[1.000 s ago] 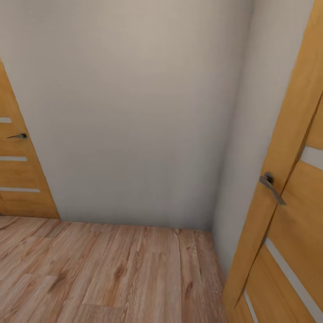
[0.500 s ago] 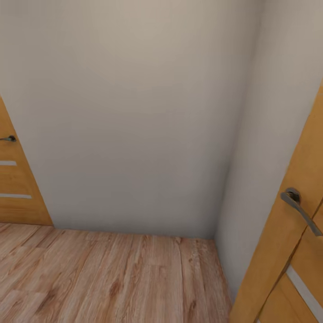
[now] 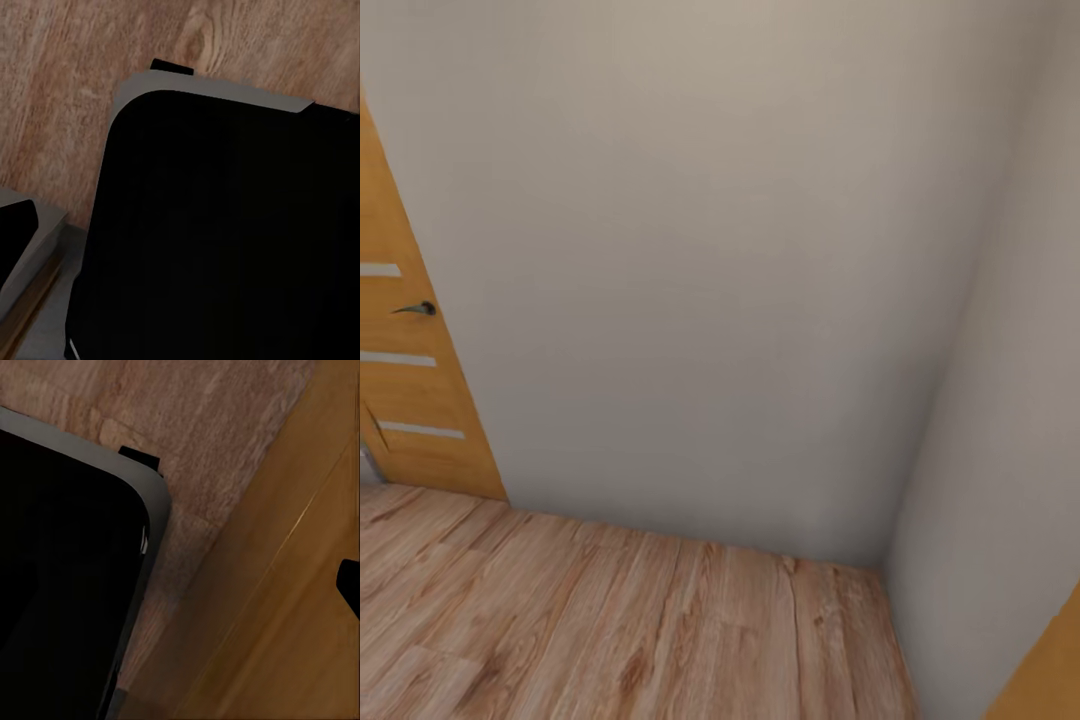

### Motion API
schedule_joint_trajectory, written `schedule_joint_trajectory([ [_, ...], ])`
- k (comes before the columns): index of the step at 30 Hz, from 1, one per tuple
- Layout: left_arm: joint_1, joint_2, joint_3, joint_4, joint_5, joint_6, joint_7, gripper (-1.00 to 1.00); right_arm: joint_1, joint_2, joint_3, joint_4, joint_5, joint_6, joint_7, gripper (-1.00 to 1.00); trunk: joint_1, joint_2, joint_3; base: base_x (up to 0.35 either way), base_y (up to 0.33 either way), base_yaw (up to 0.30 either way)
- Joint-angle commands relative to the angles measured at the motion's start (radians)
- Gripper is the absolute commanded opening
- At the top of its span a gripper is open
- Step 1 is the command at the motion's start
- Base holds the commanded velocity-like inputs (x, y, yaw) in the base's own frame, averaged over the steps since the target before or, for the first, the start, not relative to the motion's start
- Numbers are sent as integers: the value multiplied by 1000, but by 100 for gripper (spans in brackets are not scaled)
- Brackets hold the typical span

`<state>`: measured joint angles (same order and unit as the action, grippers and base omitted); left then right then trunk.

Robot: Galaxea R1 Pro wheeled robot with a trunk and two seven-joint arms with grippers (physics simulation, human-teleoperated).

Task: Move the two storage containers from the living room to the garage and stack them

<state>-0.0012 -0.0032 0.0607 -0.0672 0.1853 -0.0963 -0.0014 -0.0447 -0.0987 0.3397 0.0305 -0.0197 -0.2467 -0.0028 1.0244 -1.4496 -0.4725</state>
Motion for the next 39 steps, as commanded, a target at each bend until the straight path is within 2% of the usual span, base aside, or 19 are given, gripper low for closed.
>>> schedule_joint_trajectory([
  [1,0,-1,6,0,2,-2,0,100,-1,0,5,3,-2,-6,0,100,1,0,-1,321,0,269],
  [31,0,0,10,-2,-1,-10,0,100,-1,1,5,3,-2,-6,0,100,1,0,-1,321,0,270],
  [39,0,0,10,-3,-1,-11,0,100,-1,2,4,3,-3,-6,-1,100,1,0,-1,56,0,270],
])
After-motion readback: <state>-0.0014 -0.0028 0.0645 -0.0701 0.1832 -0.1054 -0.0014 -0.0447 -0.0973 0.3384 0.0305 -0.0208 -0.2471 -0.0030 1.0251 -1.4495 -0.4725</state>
